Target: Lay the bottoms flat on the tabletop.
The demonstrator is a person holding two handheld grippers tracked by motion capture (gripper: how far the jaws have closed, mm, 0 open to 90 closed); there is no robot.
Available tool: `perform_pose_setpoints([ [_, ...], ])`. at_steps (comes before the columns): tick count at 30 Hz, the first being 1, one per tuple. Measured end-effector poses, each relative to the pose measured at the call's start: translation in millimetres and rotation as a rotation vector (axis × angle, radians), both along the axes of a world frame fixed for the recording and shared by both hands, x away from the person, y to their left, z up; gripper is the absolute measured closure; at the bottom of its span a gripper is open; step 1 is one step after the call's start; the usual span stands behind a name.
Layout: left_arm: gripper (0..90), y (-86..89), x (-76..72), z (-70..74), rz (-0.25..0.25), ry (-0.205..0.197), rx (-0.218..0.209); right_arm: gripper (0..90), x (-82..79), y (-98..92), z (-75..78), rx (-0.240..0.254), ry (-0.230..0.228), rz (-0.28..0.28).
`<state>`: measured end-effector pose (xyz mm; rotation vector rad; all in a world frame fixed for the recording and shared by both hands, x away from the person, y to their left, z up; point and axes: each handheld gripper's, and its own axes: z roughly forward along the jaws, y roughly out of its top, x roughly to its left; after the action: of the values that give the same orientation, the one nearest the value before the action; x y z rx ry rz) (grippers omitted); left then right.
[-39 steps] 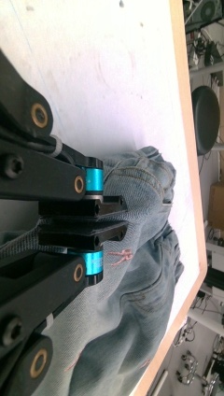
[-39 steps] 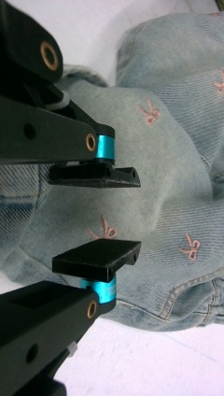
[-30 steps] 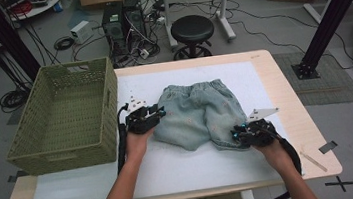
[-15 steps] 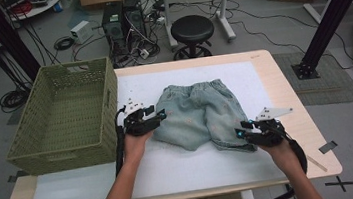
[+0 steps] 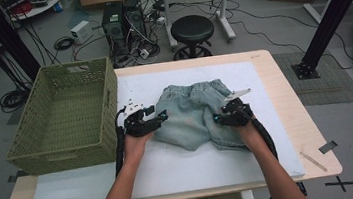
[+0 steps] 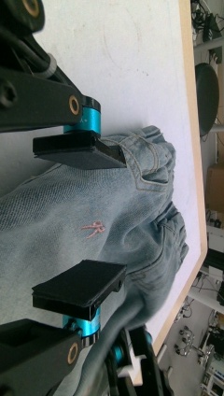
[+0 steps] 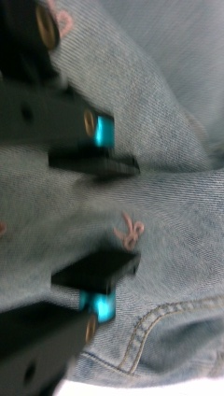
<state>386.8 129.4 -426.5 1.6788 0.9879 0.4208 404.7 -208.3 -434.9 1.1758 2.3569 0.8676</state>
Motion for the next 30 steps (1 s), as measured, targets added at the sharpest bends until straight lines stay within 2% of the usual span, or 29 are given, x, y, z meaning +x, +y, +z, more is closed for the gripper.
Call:
perform_pose_setpoints([
  [1,42.7,0.0,-0.3,-0.8,-0.002,0.0,-0.001,77.6,-0.1,2.3,0.5,-0.005,-0.002,0.005],
  [2,42.7,-0.1,-0.7,-1.4,-0.003,0.001,0.001,85.1,-2.1,4.6,2.5,-0.026,-0.025,0.007],
  [4,42.6,0.3,-1.1,-2.5,-0.002,0.005,0.002,86.9,-5.7,4.1,7.1,-0.031,-0.052,0.013],
  [6,42.7,1.2,-1.4,-2.6,-0.001,0.007,0.001,87.0,-8.3,-5.2,13.0,0.017,-0.091,-0.01],
  [8,42.7,1.8,-1.7,-1.9,0.001,0.001,-0.002,87.2,-11.3,-16.0,18.9,0.059,-0.131,-0.053],
  [12,42.7,2.7,-3.2,-0.4,0.009,0.002,-0.006,87.3,-14.2,-34.9,27.1,0.064,-0.198,-0.149],
  [15,42.7,2.8,-4.4,-0.4,0.005,0.0,-0.012,87.2,-14.5,-46.0,29.6,0.061,-0.245,-0.253],
  [17,42.7,2.6,-5.4,-1.5,-0.005,0.003,-0.007,87.2,-12.4,-51.3,28.0,0.032,-0.255,-0.305],
  [20,43.0,1.9,-7.5,-4.0,-0.024,0.007,-0.006,87.1,-7.5,-56.7,24.1,-0.008,-0.254,-0.356],
  [23,43.4,2.6,-9.4,-6.7,-0.066,0.011,-0.024,86.8,-5.1,-59.2,22.0,-0.001,-0.236,-0.368],
  [26,44.5,1.6,-12.5,-10.0,-0.166,0.023,-0.093,85.2,-7.7,-57.6,22.4,0.021,-0.249,-0.349],
  [30,45.1,-7.4,-21.6,-11.0,-0.27,0.035,-0.089,81.0,-14.9,-54.6,24.0,0.057,-0.264,-0.307],
])
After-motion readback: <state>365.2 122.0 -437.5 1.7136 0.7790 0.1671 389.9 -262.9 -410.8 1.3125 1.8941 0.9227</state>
